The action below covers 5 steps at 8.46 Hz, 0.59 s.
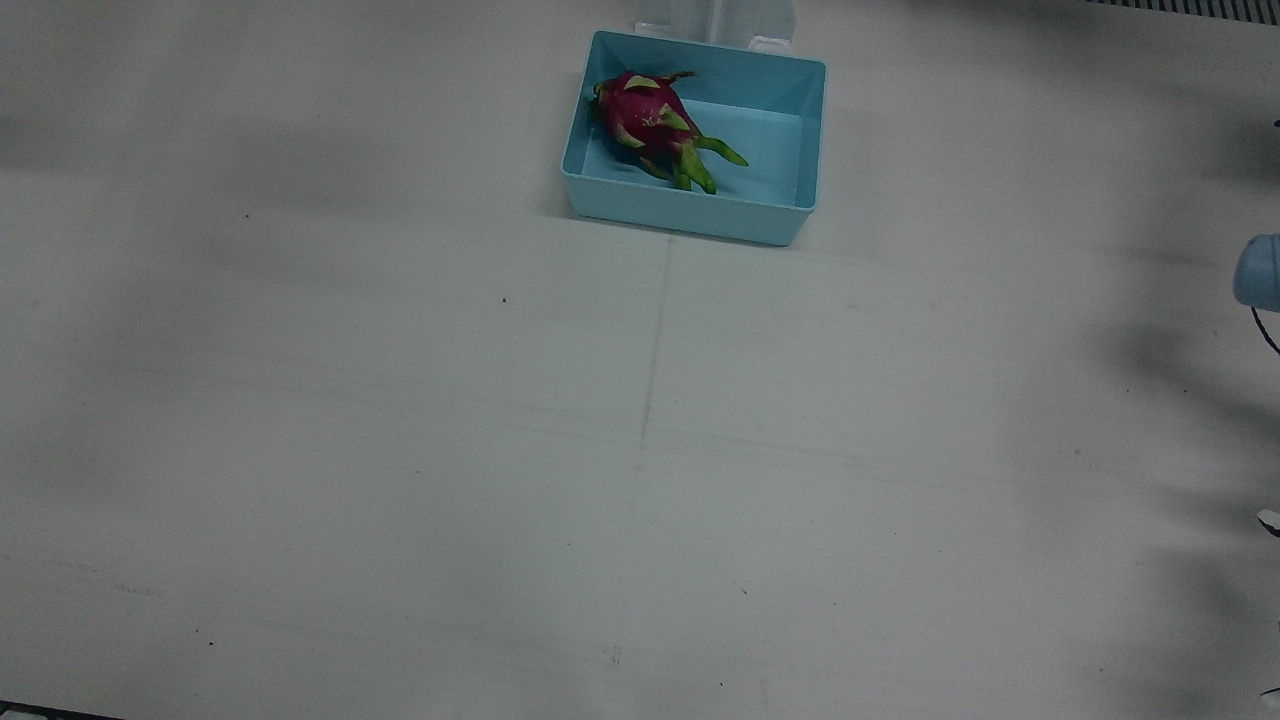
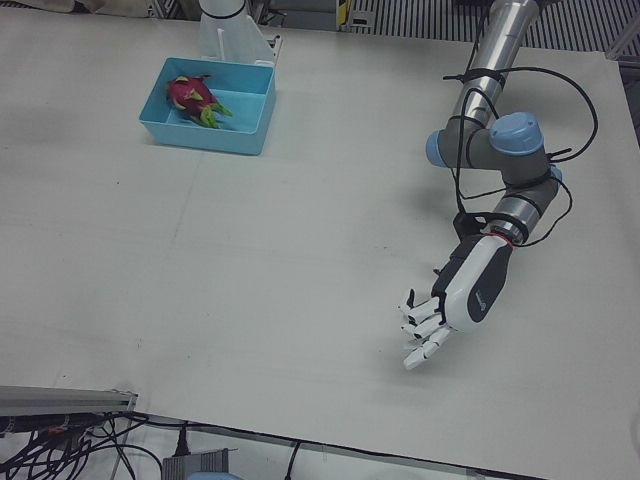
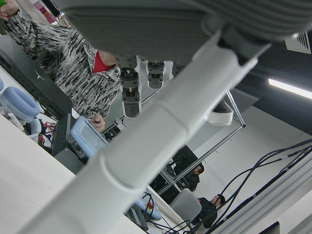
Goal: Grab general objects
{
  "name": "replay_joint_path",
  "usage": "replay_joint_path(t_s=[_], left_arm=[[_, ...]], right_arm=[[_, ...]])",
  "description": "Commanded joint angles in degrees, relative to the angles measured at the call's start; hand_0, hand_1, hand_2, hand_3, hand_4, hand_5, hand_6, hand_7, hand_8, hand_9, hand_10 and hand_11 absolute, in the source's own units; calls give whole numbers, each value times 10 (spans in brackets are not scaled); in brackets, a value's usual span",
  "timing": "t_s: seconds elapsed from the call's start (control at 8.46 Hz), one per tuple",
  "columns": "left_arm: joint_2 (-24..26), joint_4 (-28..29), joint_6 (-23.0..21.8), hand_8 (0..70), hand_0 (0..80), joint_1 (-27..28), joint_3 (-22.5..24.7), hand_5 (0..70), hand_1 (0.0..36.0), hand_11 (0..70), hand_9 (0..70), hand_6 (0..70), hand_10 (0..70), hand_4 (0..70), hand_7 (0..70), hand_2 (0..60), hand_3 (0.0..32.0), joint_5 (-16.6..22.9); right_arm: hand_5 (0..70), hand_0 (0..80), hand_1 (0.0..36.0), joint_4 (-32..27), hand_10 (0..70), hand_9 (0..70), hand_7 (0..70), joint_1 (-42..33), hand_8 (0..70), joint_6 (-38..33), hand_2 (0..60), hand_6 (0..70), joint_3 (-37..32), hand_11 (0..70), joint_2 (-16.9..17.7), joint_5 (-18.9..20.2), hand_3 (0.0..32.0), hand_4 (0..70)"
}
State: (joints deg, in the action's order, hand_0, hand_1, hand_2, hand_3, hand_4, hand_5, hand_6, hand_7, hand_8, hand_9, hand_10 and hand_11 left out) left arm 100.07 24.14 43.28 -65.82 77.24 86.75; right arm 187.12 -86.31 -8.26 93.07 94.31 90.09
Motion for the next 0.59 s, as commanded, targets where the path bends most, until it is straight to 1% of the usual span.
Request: replay_joint_path(t_s=[0.0, 0.12, 0.24, 0.35, 0.47], left_arm=[[-48, 22, 3, 56, 800, -4, 4, 700, 360, 152, 170, 331, 68, 314, 700, 600, 0, -38], [-58, 32, 3, 60, 800, -3, 2, 700, 360, 182, 172, 350, 88, 328, 700, 600, 0, -40], [-59, 34, 3, 58, 800, -4, -1, 700, 360, 196, 172, 340, 98, 315, 700, 600, 0, -40], [-60, 37, 4, 55, 800, -4, -2, 700, 360, 251, 167, 329, 135, 286, 700, 600, 0, -42], [-61, 43, 14, 55, 800, -4, -3, 700, 360, 281, 166, 326, 157, 279, 700, 600, 0, -53]], right_arm=[[0, 0, 0, 0, 0, 0, 0, 0, 0, 0, 0, 0, 0, 0, 0, 0, 0, 0], [0, 0, 0, 0, 0, 0, 0, 0, 0, 0, 0, 0, 0, 0, 0, 0, 0, 0], [0, 0, 0, 0, 0, 0, 0, 0, 0, 0, 0, 0, 0, 0, 0, 0, 0, 0], [0, 0, 0, 0, 0, 0, 0, 0, 0, 0, 0, 0, 0, 0, 0, 0, 0, 0], [0, 0, 0, 0, 0, 0, 0, 0, 0, 0, 0, 0, 0, 0, 0, 0, 0, 0]])
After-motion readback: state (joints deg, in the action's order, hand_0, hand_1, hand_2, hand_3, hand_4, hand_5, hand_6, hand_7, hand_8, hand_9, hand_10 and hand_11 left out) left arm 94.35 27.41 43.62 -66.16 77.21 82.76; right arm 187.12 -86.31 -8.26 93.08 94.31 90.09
